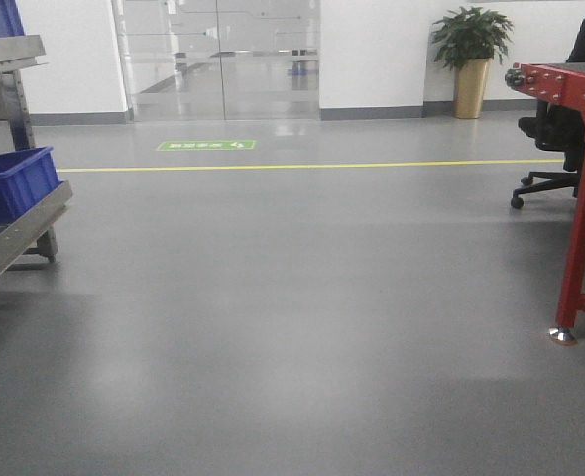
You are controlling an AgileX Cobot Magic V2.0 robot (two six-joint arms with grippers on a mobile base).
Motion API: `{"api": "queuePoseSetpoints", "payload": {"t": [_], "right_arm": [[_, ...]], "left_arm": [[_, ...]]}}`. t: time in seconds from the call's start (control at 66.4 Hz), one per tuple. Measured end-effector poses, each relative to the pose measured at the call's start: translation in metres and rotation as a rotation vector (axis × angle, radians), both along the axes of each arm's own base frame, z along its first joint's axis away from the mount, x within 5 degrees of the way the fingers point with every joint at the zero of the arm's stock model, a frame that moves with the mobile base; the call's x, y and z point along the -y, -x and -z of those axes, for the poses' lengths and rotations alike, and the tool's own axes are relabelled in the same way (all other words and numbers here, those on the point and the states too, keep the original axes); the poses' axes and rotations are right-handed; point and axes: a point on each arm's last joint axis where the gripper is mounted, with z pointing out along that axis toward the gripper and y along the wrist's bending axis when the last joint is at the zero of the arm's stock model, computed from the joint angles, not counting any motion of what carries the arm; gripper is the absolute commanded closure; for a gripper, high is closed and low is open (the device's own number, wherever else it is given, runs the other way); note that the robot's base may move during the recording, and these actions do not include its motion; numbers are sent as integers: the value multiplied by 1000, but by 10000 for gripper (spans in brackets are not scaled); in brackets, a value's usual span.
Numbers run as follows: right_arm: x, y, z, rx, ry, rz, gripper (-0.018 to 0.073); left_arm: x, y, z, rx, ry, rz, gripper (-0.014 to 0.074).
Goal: Move two blue bins to right shelf middle
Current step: 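Drive past the red table and turn toward another steel shelf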
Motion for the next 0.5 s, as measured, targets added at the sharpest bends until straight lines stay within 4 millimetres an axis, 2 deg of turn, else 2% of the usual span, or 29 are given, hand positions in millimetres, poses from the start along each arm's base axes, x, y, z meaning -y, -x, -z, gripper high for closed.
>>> {"api": "queuePoseSetpoints", "payload": {"t": [0.497], "right_arm": [[0, 0, 0, 0, 0, 0, 724]], "left_arm": [[0, 0, 0, 0, 0, 0, 707]]}}
